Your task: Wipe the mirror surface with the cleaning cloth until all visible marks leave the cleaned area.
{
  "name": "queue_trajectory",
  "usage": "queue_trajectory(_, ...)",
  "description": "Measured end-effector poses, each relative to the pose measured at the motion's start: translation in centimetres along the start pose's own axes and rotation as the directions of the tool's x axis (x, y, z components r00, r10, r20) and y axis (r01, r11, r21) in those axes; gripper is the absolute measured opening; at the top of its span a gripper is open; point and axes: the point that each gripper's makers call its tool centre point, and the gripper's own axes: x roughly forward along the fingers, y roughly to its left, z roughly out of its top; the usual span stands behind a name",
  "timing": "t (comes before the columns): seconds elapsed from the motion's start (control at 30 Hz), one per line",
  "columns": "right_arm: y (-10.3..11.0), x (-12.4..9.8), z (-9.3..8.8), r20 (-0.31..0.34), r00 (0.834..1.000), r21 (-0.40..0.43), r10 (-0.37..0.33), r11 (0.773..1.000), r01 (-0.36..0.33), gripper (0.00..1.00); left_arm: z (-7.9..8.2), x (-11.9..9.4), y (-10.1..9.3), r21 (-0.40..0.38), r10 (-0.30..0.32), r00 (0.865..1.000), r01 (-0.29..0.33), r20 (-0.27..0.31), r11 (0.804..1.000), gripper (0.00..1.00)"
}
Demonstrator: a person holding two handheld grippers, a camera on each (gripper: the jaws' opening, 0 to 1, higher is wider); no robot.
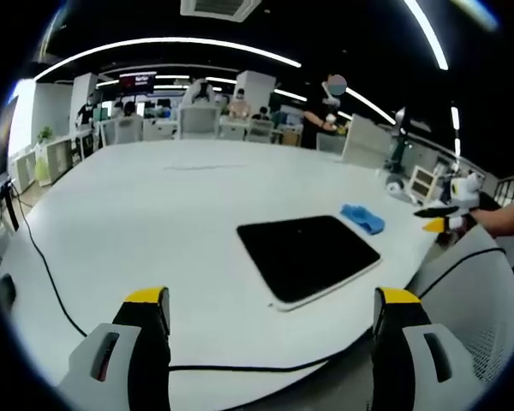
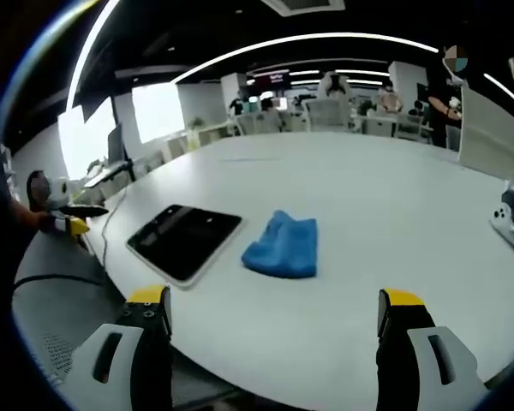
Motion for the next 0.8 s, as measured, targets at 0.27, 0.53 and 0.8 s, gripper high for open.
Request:
queue_trajectory(0.27,0.4,-0.1,1.2,-0.009,1.0,-0.029,0.011,1.0,-0.011,1.0,-0.2,0.0,-0.6,0.001,-0.021,1.0,0.021,-0.02,1.0,0.99)
queue_trajectory(0.53,0.7,-1.1,1.2,-0.08,0.997,-0.034,-0.024,0.999,0.021,1.0,-0.2,0.0,-1.5,0.025,-0.068,0.997,0.069,-0.035,0.997,0.99)
queue_trajectory(0.8,-0.3,-0.3,1.3,-0.059,0.995,-0.035,-0.077,0.997,0.075,1.0,0.1,0.1,-1.9,0.053,-0.102,0.995,0.103,-0.02,0.993,0.99)
